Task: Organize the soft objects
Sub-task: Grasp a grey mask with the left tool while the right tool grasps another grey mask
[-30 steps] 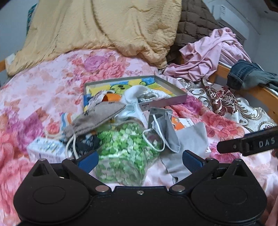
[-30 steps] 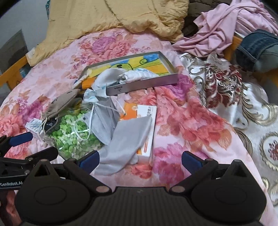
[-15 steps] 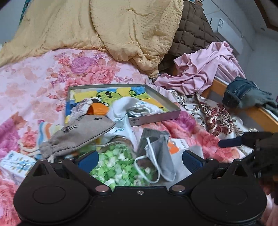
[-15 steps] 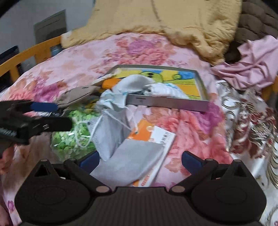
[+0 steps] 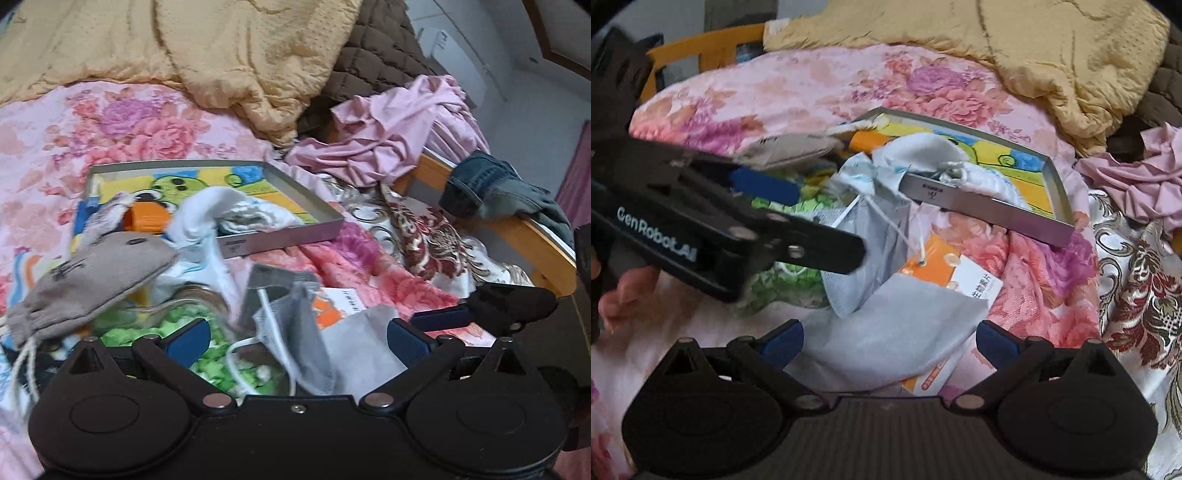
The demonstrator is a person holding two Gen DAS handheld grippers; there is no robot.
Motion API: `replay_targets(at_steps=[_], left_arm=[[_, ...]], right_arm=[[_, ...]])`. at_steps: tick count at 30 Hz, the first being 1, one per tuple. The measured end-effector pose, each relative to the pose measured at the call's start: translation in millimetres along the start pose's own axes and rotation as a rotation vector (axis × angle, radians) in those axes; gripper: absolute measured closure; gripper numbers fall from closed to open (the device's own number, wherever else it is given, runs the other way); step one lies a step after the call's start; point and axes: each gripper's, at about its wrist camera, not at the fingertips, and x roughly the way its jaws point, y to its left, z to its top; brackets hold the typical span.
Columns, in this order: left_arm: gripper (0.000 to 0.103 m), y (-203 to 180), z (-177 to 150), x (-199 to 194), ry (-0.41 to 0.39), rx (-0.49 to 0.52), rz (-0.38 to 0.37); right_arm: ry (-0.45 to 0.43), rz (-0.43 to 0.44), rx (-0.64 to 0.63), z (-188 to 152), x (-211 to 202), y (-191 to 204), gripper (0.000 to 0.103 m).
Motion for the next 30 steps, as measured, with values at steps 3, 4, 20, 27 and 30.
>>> replay_targets(at_steps=[3,4,20,27,30], left_arm=[[0.007,-2,-1,8,0.014,0.018,-0.012],[0.009,-3,-2,11,0.015,0.024,-0.012],[0.067,1,1,23,0.041,0.037,0.025],[0.090,6,-1,22,0.040,0.004,0.046],[0.094,7,-2,20,0.034,-0.015,0.053]], right_arm=[[0.017,-0.015,-0.023,-2,4,4,0.006],[0.023,-0.022,-0.029,-2,5,5,0.007],[0.060,-0.023,-0.067,-2,14,12,0.040],[0.046,-0.012,-0.070,-4,14,14,0.046],[0.027,-0.011,-0.068,-3,12,15,0.055]])
